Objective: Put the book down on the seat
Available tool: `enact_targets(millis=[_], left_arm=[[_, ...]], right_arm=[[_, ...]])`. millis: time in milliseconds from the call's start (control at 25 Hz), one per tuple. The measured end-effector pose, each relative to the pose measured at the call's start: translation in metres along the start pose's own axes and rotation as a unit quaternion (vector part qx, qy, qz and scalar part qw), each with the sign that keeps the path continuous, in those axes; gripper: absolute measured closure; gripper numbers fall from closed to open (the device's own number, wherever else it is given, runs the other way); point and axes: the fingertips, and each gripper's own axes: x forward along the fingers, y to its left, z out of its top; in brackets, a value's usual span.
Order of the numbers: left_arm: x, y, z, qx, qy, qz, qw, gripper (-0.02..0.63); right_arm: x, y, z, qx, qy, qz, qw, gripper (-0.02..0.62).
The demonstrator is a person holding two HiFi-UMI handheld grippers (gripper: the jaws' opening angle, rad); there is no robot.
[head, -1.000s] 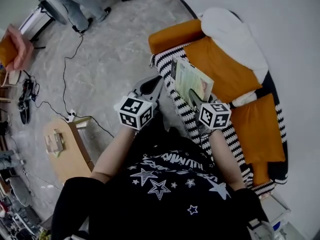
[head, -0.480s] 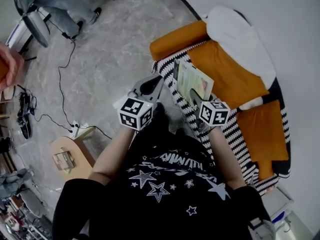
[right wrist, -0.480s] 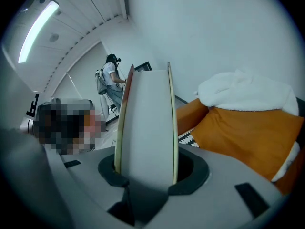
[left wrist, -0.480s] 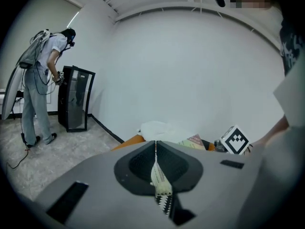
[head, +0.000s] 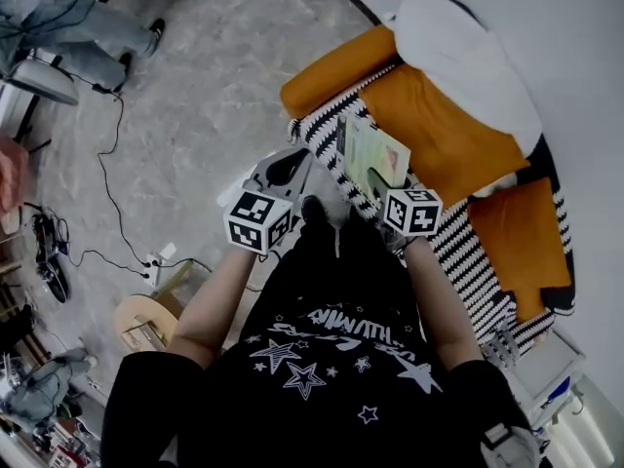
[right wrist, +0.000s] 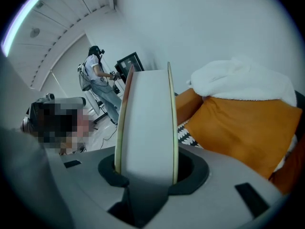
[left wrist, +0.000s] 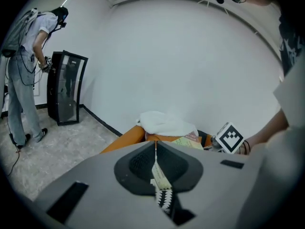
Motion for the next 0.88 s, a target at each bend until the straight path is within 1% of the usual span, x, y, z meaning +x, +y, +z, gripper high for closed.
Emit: enact_targets(millis=[120,280,400,560,680,880], left_arm=[[0.010,0.007,-0.008,-0.004,0.009,0.000,1.0000,0.591],[0.025,0.015,-0.025,-0.013,0.026,0.012,0.9995,0.591],[0.037,0.018,-0.042,-0.031,0.040,0.023,0.9985,0.591],[0.066,0.029,-0.062,-0.052,0.057,0.035,0.9964,0.591],[0.084,0.029,-0.068,-0.064,0.062,0.044,0.9950,0.591],[0.116,0.034,-0.074,-0.063,0.078,0.061,0.9931,0.591]], right_arm=[[0.013,-0.005,-0.003,-0.004,0.011,0.000,1.000,0.425],[0.036,-0.016,-0.006,-0.014,0.027,0.010,0.999,0.425],[0.054,-0.030,-0.009,-0.023,0.045,0.016,0.999,0.425],[0.078,-0.050,-0.013,-0.018,0.066,0.021,0.997,0.425],[0.088,-0.059,-0.017,-0.024,0.084,0.038,0.995,0.425],[0.106,-0.071,-0.012,-0.055,0.110,0.070,0.990,0.425]])
